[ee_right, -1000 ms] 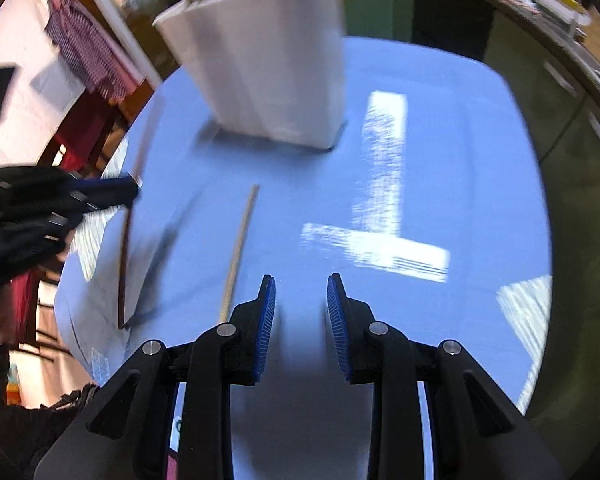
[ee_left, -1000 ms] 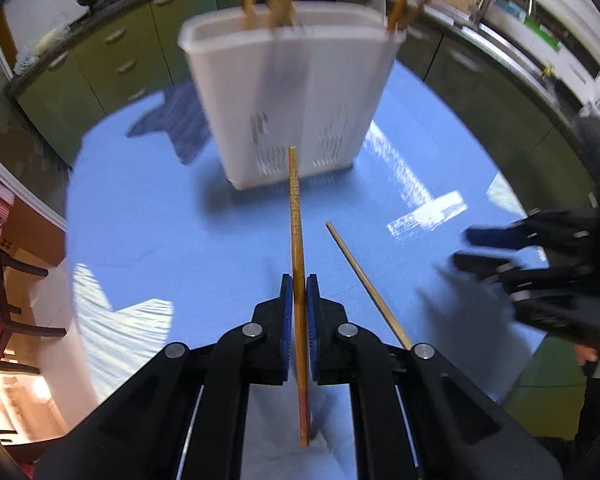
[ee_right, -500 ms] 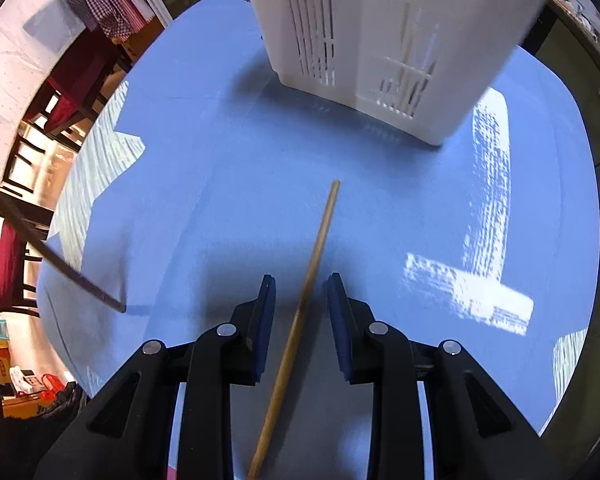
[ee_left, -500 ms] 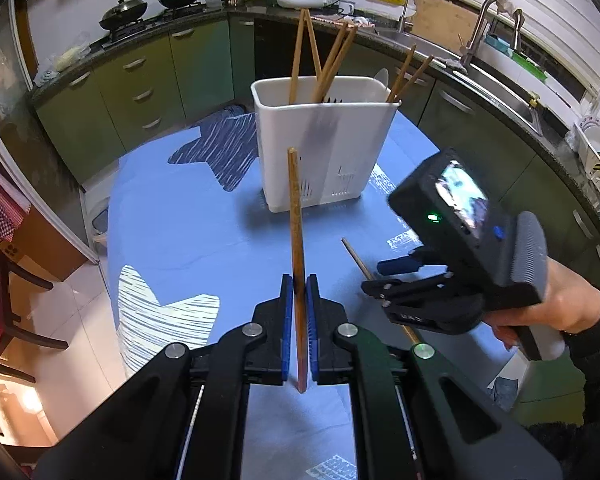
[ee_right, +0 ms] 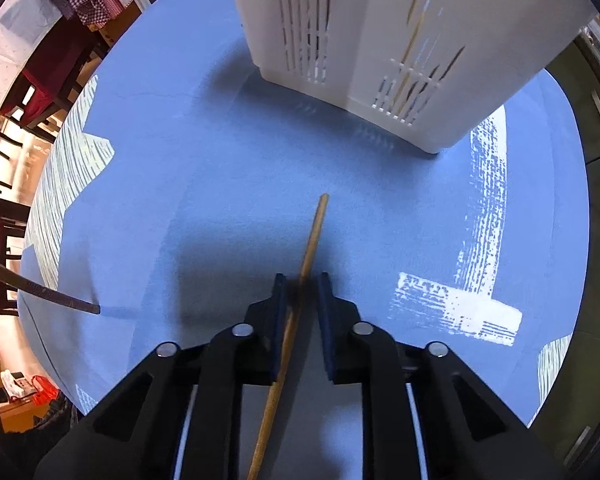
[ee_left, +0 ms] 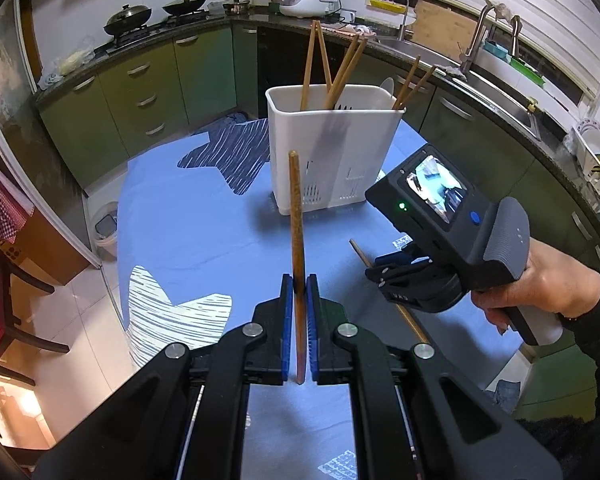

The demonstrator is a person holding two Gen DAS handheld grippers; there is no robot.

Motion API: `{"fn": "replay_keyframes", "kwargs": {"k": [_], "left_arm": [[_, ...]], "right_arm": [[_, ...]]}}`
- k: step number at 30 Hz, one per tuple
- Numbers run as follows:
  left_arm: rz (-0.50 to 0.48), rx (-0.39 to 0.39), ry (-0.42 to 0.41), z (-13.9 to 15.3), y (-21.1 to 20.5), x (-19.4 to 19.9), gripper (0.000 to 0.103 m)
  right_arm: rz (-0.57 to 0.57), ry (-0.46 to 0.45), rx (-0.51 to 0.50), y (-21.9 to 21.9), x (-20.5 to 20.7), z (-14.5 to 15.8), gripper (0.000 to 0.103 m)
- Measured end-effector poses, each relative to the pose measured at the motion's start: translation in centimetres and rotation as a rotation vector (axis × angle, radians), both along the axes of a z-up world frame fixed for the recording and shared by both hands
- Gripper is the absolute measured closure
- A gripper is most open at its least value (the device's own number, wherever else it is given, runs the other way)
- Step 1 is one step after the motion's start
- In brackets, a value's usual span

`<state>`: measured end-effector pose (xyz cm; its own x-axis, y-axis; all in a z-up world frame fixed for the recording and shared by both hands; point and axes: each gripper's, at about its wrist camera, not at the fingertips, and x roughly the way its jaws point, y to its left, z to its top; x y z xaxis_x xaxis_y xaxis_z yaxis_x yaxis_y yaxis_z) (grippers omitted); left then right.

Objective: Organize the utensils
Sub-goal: 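Grasp a chopstick with the left gripper while the right gripper grasps the last chopstick, then drop the chopstick into the caddy with the left gripper while the right gripper drops its own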

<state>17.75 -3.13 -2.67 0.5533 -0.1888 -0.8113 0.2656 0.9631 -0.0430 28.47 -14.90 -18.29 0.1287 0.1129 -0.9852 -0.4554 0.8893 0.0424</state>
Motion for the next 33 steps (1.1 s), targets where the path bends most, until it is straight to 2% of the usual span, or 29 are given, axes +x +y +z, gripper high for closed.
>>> {"fn": "replay_keyframes", "kwargs": {"k": [4,10,21,26,33], "left_arm": [[-0.002,0.001,-0.004,0.1,-0.2,-0.1,0.096],[0.001,0.004,-0.012,0.3,0.0,-0.2,0.096],[0.001,0.004,-0.031,1.2,-0.1,-0.7,0.096],[0.004,0.002,-0.045,1.8,0.0,-0.8,0.096],[0.006,0.006,-0.065,3.0,-0.1,-0.9,0.096]], "right_arm": [[0.002,-0.013,0.007,-0.1,-0.3,0.0,0.096],[0.002,-0.040,0.063,-1.2,-0.9,0.9,0.097],[0.005,-0.222,0.267,-6.0,-6.1,9.9,0.097],[-0.002,-0.273,0.325,-7.7,-8.7,12.3,0.097],[-0.011,-0.323,0.372,-9.5,-10.4,14.7,0.097]]}}
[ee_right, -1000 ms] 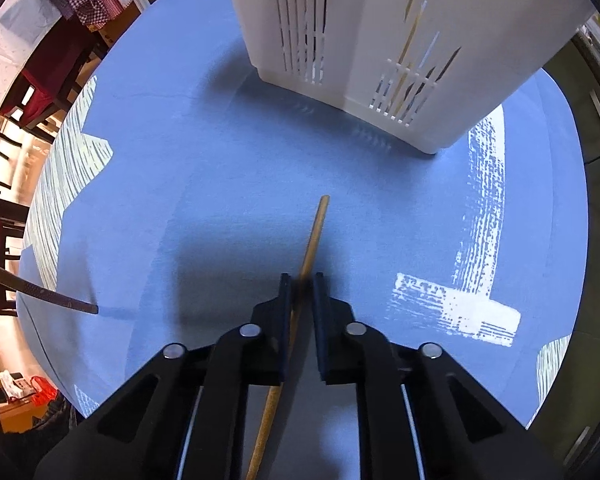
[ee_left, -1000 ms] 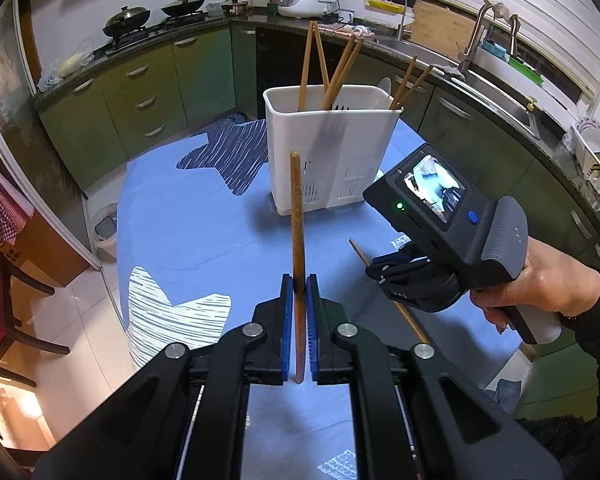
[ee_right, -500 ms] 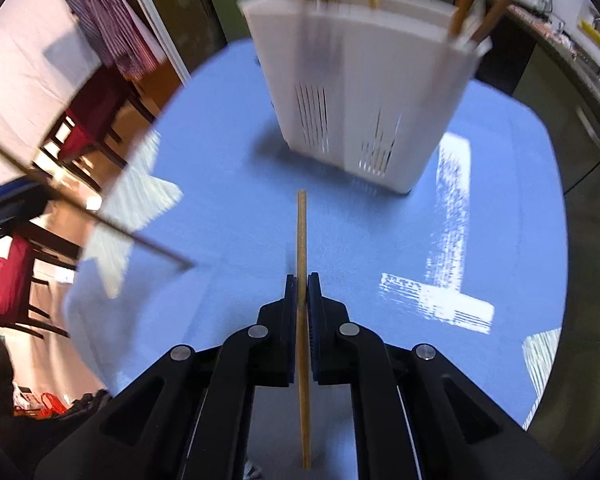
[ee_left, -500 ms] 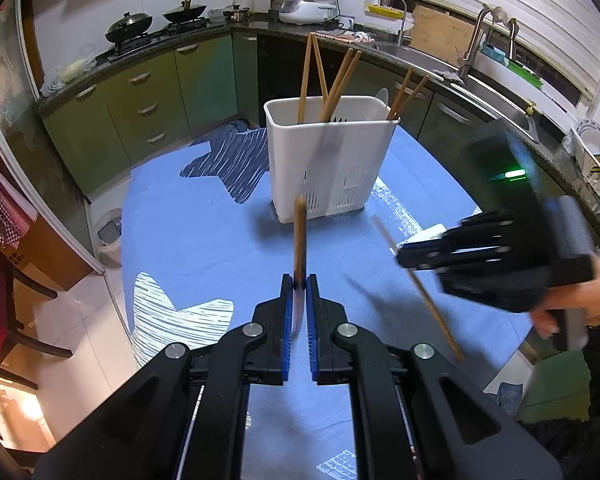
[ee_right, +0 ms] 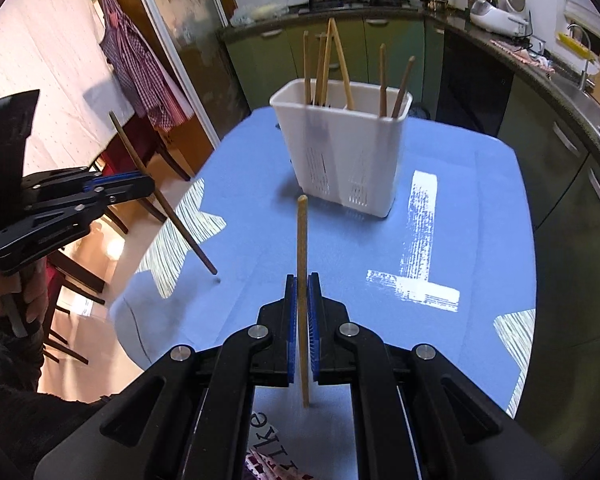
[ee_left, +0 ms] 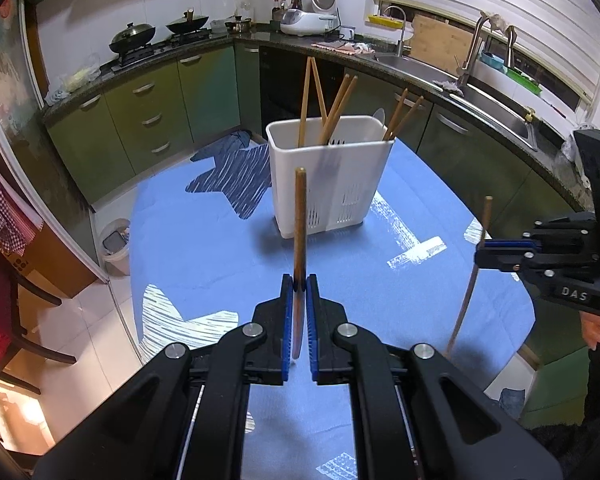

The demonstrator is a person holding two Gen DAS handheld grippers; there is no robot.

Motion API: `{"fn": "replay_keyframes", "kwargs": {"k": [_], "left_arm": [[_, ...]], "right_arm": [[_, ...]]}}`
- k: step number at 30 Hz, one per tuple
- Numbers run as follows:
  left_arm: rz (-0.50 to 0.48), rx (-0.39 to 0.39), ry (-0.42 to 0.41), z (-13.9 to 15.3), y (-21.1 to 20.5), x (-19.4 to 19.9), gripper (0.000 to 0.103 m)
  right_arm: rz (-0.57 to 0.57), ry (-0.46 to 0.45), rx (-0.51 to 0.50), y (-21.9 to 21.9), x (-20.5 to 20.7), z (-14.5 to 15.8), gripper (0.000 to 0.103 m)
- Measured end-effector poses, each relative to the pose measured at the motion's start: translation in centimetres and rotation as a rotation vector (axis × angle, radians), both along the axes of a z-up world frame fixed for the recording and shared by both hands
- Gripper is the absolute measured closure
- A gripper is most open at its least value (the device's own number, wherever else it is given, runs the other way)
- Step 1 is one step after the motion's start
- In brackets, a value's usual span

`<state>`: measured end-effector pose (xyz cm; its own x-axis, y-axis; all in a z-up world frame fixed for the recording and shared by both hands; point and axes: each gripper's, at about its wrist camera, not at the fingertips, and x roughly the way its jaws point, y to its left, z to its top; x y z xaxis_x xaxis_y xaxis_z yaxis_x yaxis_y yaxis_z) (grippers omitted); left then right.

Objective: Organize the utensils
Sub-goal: 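Drop the chopstick into the caddy with the left gripper while the right gripper drops its own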

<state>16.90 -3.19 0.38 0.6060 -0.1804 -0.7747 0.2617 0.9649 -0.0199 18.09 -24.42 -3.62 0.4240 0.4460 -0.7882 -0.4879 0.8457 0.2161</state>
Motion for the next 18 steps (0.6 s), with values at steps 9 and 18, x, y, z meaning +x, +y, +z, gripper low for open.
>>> {"fn": "replay_keyframes", "kwargs": {"k": [9,18], "left_arm": [[0.012,-0.007,-0.053,4.4,-0.3,2.1,0.096],[0.025,-0.035,-0.176,11.2,-0.9,5.4,0.096]], "right_arm": [[-0.009,-0.076,0.055,-1.7,-0.4,3.7,0.097],[-0.013,-0.099,0.071,-2.9,-0.4,5.2,0.097]]}}
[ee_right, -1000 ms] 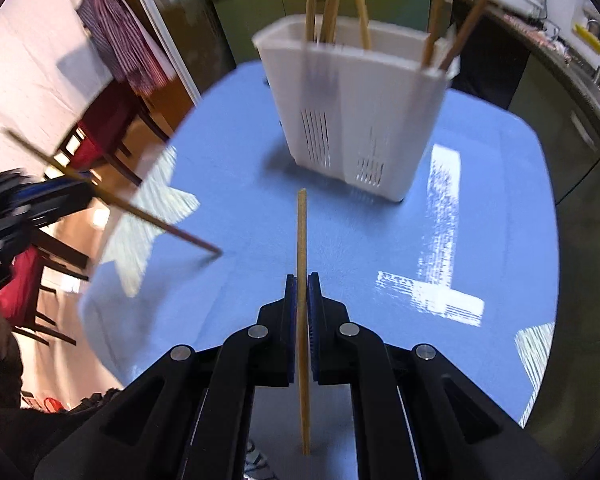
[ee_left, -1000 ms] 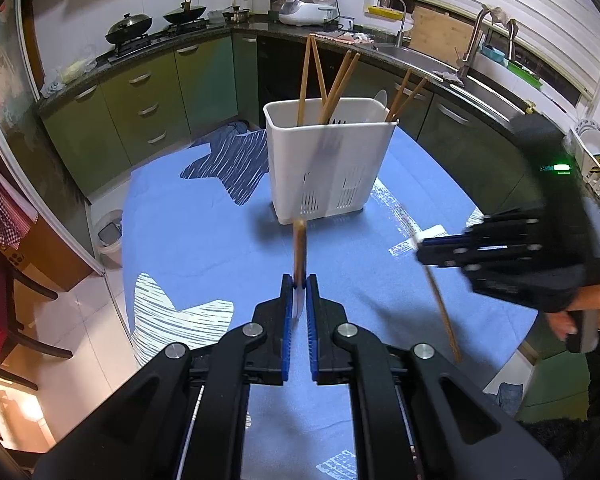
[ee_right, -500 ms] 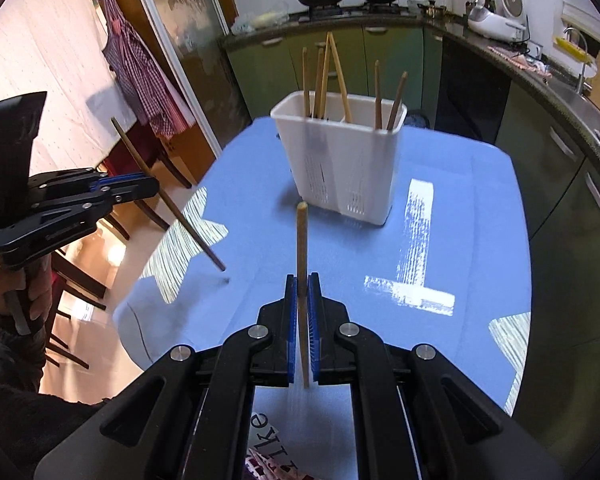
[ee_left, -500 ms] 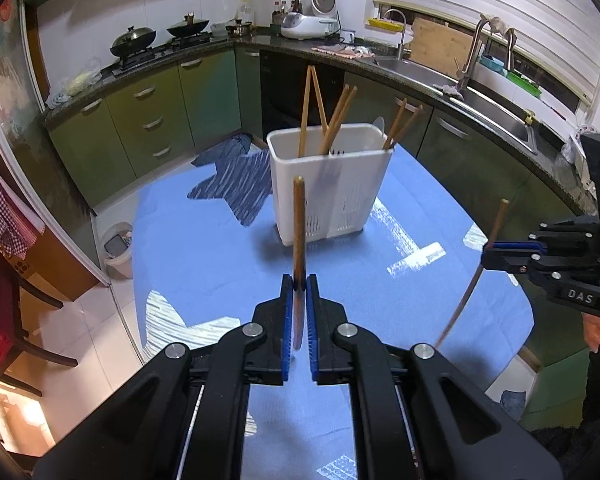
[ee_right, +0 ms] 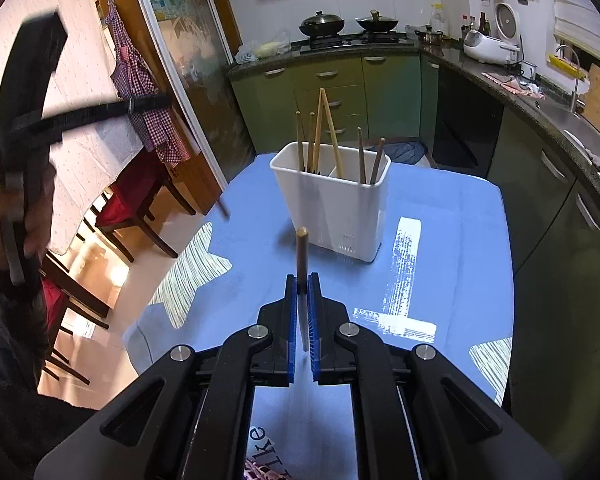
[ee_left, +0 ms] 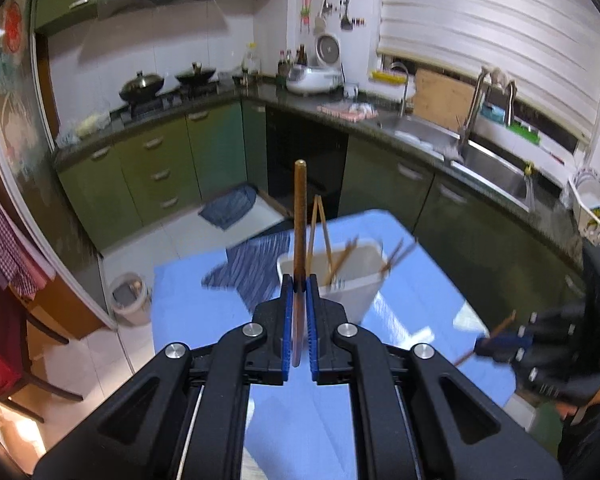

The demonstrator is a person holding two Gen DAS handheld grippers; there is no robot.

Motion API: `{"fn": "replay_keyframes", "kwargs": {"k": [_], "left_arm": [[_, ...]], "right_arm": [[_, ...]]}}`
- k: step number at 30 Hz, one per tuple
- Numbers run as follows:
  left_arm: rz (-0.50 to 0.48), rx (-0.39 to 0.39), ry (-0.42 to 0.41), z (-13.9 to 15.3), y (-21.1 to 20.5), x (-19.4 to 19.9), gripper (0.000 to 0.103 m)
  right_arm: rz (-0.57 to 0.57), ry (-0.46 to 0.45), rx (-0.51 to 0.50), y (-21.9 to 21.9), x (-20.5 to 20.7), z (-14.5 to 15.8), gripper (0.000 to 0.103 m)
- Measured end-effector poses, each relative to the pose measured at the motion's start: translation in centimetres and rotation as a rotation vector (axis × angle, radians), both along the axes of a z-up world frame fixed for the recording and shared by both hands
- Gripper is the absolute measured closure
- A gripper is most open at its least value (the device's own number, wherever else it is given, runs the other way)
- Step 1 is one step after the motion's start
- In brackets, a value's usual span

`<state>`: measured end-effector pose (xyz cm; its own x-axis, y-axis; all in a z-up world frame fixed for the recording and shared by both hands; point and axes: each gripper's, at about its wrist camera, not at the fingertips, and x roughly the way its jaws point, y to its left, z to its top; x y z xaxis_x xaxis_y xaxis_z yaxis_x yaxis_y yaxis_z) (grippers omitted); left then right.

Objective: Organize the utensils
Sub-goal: 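Drop the chopstick into the caddy with the left gripper while the right gripper drops its own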

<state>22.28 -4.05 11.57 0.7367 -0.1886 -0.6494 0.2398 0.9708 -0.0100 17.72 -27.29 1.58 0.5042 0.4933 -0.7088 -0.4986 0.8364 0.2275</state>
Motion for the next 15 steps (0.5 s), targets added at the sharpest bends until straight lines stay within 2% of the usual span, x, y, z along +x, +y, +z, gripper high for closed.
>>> {"fn": "replay_keyframes", "kwargs": {"k": [4,8,15], "left_arm": [[0.012,-0.024,-0.049,1.9,-0.4,2.0,0.096],[0.019,-0.053,-0.084,2.4,-0.9,3.8,0.096],[0.035,-0.064,-0.051,-0.7,-1.8,7.9,0.096]], "right_arm": [[-0.003,0.008,0.002,-0.5,0.2,-0.3,0.097],[-0.008,0.012,0.004,-1.0,0.5,-0.6,0.097],[-0.021,0.017,-0.001,-1.6,0.7,-0.8,0.097]]}}
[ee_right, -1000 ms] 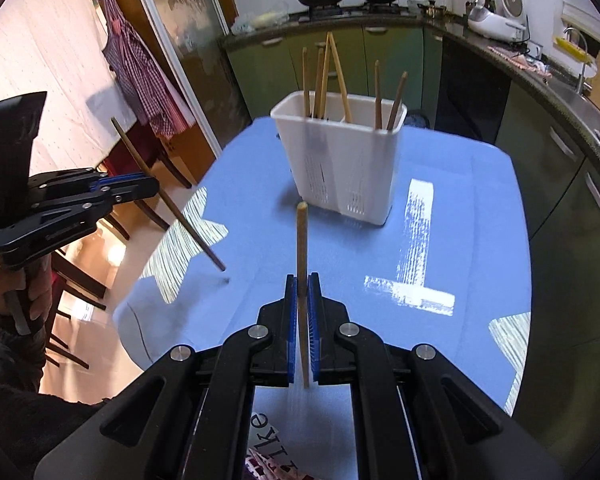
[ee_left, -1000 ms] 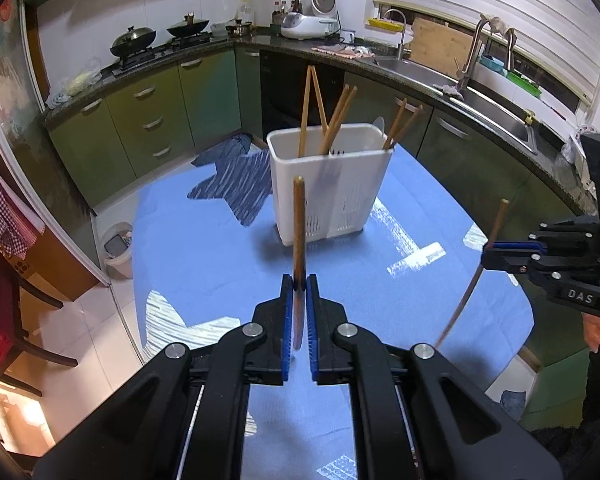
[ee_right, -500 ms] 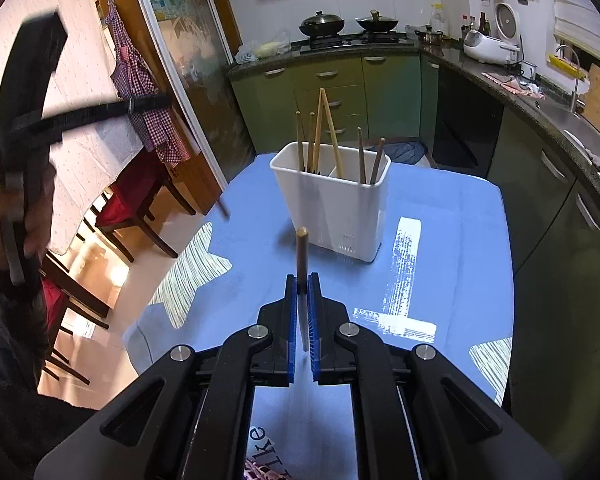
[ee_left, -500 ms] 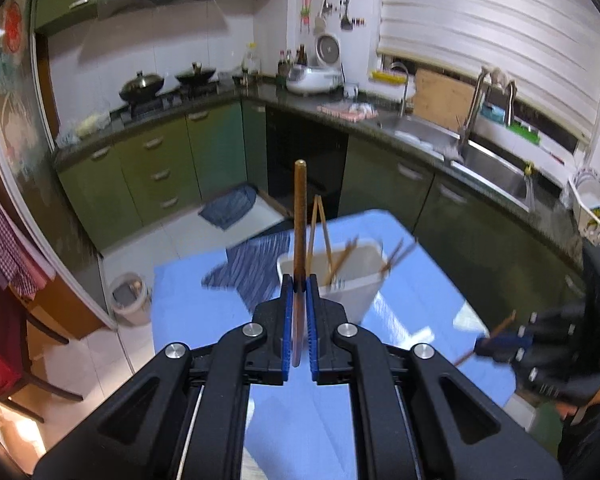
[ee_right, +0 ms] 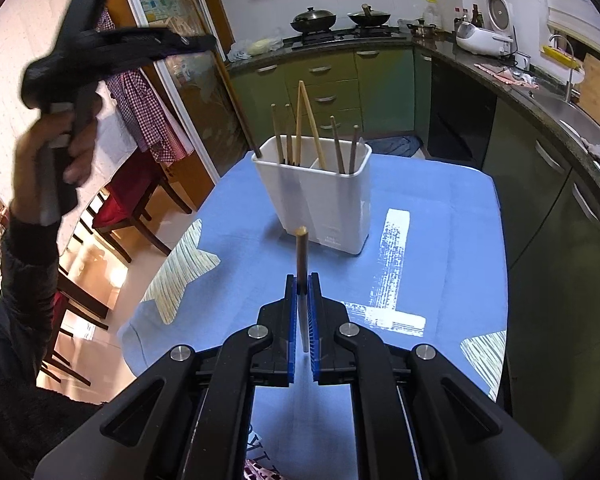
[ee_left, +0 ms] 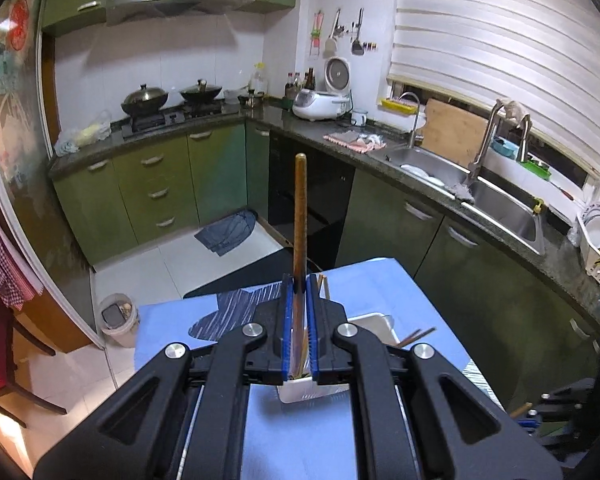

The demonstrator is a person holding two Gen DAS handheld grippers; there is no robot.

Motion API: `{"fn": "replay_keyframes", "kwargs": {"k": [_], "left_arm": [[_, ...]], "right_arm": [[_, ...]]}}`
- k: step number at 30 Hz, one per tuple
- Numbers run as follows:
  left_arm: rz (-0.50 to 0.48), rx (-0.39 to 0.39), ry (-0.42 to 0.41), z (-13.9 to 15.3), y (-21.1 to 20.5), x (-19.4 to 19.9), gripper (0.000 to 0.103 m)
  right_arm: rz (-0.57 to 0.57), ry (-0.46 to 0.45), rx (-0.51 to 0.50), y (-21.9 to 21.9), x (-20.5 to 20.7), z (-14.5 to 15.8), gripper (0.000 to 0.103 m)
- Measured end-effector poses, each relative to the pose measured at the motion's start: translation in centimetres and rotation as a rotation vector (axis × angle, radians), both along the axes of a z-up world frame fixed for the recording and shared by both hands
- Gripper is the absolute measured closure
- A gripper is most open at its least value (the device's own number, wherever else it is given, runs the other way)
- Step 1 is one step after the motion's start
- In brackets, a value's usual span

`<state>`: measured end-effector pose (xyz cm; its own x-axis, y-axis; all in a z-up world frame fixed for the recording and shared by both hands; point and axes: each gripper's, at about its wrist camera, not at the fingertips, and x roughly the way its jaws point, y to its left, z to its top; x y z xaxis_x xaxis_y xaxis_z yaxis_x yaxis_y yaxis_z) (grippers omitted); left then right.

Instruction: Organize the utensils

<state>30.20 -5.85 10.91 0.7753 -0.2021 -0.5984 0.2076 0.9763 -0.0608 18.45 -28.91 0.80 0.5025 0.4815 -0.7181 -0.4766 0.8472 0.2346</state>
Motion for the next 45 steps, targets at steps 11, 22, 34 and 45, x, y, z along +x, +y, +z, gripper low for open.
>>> {"fn": "replay_keyframes", "kwargs": {"k": [11,22,34,45], "left_arm": [[-0.019,0.020,0.054,-4.1,0.1,1.2,0.084],[-0.064,-0.036,-0.022,-1.4,2.3,-5.8,0.045],[-0.071,-0.046,-0.075,-1.2,4.7,-12.0,0.038],[-0.061,-0.061,-0.050,-3.7,5.1,-13.2,0.025]], "right_arm": [[-0.013,-0.026,-0.001,0.0,0.0,1.4,0.097],[-0.022,-0.161,0.080,1.0,1.6,9.6,0.097],[-0.169,-0.243,0.067,3.7,9.9,14.7,0.097],[-0.165,-0.131,-0.059,7.9,15.1,6.1,0.095]]}}
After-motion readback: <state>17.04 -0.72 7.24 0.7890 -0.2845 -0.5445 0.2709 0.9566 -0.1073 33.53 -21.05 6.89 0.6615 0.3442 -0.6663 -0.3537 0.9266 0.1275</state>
